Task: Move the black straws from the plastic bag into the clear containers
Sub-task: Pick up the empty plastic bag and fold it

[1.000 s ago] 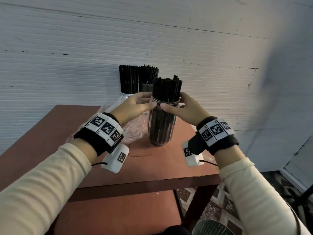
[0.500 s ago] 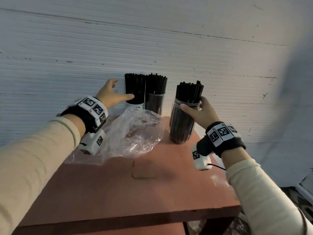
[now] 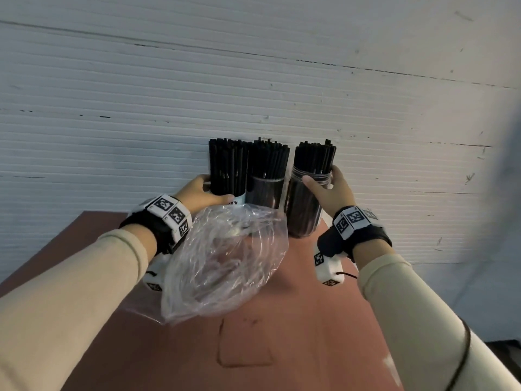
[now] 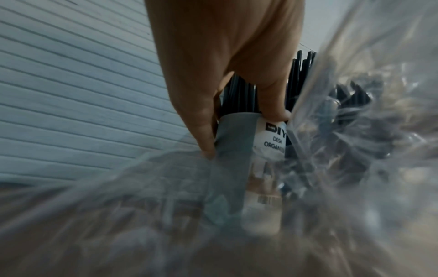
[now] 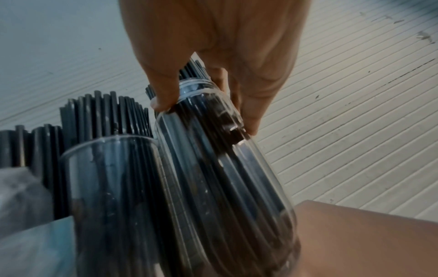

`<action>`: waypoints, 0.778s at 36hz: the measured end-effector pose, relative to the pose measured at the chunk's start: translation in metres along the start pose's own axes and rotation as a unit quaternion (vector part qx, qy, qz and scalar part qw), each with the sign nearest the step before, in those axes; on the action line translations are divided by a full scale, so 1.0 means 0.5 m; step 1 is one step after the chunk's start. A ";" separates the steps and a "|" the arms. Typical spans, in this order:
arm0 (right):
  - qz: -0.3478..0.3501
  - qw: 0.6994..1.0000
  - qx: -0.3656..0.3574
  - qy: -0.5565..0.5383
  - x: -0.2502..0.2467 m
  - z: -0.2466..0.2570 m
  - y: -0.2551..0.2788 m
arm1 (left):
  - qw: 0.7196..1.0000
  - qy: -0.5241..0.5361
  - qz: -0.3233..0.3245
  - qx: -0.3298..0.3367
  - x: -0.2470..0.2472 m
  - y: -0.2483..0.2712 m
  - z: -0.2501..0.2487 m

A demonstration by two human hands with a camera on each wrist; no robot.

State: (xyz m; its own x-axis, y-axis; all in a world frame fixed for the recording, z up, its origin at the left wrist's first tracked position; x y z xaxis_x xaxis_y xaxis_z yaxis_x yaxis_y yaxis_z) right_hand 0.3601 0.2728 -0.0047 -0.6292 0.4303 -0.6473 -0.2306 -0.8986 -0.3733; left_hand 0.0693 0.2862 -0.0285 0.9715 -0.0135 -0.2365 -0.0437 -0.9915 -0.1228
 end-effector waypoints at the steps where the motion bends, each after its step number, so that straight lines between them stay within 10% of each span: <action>1: -0.001 1.000 -0.003 -0.004 0.003 0.000 -0.002 | 1.000 -0.001 0.005 0.001 0.000 0.000 0.000; 11: 0.064 0.997 -0.002 -0.037 0.026 -0.007 0.005 | 0.999 -0.015 0.036 -0.010 -0.001 0.010 -0.001; 19: -0.094 0.994 -0.049 -0.002 -0.012 0.022 0.081 | 0.995 -0.077 0.029 -0.057 -0.043 0.035 0.004; 28: 0.308 0.933 -0.185 0.019 0.048 0.094 0.184 | 0.993 0.007 0.104 -0.057 -0.070 0.148 -0.051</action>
State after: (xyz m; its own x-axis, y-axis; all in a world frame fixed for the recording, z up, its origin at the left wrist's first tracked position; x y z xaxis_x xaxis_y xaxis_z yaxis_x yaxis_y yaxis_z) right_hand 0.2888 0.1964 -0.0232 -0.5297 -0.1497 -0.8349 0.4425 -0.8885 -0.1214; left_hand 0.0379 0.2101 -0.0047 0.9475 -0.2199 -0.2323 -0.2170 -0.9754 0.0381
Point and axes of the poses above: each hand's wrist, its own y-axis away from the middle knuckle, its own x-axis out of the palm, z = x × y, the point moved 4 cm from there along -y, towards the middle knuckle, and after that the axes turned 15 degrees about y, right-handed, at the moved point
